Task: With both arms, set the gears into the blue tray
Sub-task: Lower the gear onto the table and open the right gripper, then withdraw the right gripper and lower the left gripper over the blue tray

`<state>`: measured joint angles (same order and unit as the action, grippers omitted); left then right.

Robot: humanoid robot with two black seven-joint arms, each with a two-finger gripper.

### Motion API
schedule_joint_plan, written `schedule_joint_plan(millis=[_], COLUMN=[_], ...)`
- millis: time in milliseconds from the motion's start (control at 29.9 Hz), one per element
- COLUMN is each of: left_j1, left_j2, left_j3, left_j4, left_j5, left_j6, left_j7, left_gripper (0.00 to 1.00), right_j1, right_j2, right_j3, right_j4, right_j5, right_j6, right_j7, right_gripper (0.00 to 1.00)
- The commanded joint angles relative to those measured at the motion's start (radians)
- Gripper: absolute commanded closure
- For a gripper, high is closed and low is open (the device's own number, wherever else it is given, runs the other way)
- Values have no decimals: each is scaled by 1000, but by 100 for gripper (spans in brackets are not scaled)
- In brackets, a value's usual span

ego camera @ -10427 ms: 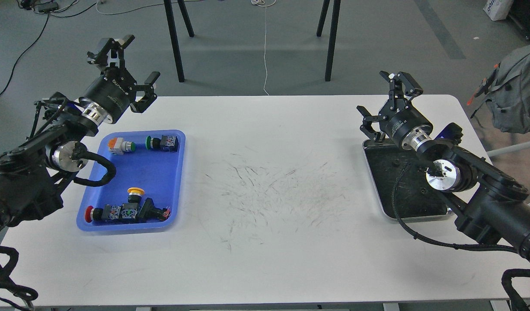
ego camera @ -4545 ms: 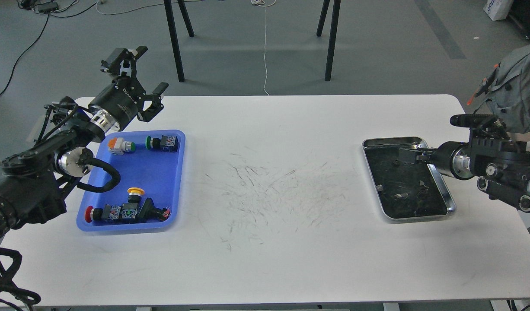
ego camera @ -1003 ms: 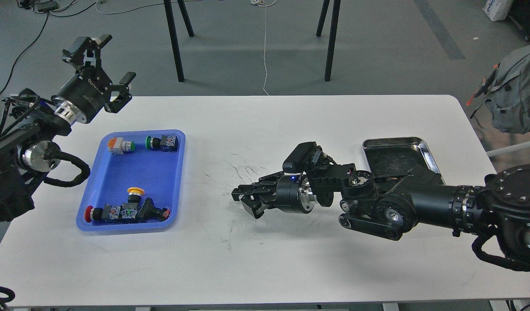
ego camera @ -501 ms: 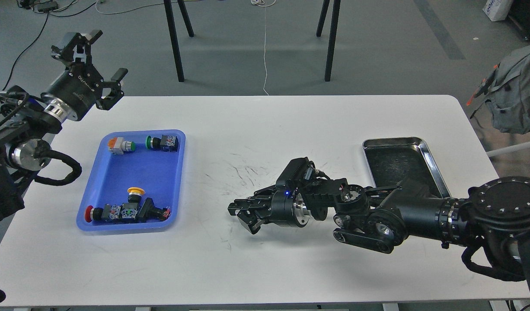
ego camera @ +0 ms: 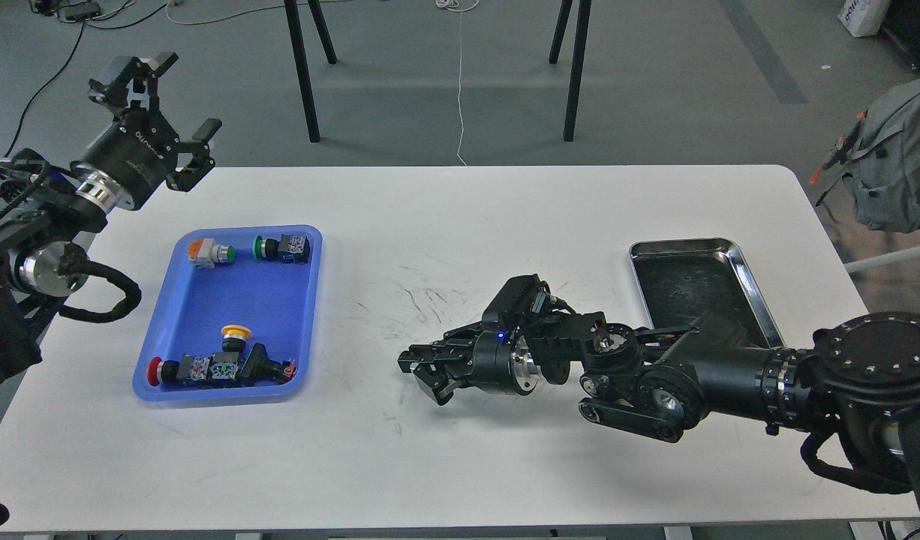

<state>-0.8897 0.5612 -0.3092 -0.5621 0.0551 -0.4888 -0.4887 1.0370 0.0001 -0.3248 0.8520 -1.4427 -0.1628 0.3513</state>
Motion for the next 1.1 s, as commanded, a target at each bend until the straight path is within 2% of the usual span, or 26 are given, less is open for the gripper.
schedule_joint_plan(millis=[0,100,401,501,735,936,1069], left_j1=[0,2,8,9,37,38,47], left_j2=[12,14,9,-1,-41,-107,-110], left_j3=[-1,-1,-24,-54,-114,-116,-100], left_j4=[1,1,14,18,16,16,2], left_j5=[0,0,-12,-11,-12,-12,-9], left_j6=[0,0,0,0,0,0,0], left_j7=[0,0,0,0,0,0,0], left_gripper=[0,0,0,0,0,0,0], right_j1=[5,5,9,6,2,-3,-5], right_j2=[0,0,-35,-71,-123,-202,-249], right_j3=[3,6,82,173,289,426,516], right_j4=[4,8,24,21,12,5,-34], right_j5=[5,7,12,39,195,349,471], right_j6=[2,2,2,5,5,3,8], right_j7=[2,3,9,9,6,3,2], right_gripper=[57,48,42,34,31,29,27])
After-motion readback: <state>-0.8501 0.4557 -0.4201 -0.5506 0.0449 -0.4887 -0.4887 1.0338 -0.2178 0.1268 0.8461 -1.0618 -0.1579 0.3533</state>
